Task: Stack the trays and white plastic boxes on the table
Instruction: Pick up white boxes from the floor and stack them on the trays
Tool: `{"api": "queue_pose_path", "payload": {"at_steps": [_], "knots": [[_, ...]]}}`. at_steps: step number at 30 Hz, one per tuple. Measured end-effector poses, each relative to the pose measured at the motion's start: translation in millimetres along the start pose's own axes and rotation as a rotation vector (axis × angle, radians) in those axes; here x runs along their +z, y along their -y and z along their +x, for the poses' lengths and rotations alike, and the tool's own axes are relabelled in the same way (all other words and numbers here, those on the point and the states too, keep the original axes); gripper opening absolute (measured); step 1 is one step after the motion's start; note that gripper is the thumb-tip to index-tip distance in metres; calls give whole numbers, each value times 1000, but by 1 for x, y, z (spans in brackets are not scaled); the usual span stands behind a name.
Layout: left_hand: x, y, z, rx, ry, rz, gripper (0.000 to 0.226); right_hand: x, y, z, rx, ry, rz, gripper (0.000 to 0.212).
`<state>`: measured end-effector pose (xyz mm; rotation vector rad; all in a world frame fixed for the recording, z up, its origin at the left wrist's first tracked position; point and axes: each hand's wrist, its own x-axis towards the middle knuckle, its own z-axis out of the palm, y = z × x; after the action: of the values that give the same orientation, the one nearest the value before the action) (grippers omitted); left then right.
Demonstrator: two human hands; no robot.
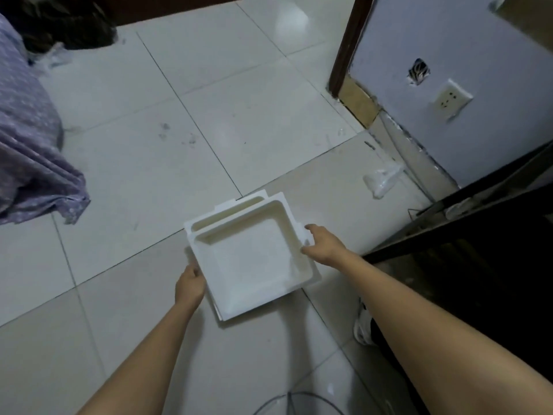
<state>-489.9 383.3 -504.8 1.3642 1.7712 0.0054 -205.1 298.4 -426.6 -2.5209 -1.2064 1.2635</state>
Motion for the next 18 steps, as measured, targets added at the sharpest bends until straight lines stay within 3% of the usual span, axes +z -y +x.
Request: {"api": "queue_pose_path", "payload": {"at_steps": [7, 12, 18], "knots": [[26, 20, 12, -82, 74, -40, 27, 31, -10, 19, 29, 61, -22, 72], [37, 27, 17, -162, 140, -92, 36, 41, -20, 25, 59, 54, -17, 47], [42, 29, 25, -215, 185, -112, 37, 46, -32, 31, 81, 93, 7, 33]]}}
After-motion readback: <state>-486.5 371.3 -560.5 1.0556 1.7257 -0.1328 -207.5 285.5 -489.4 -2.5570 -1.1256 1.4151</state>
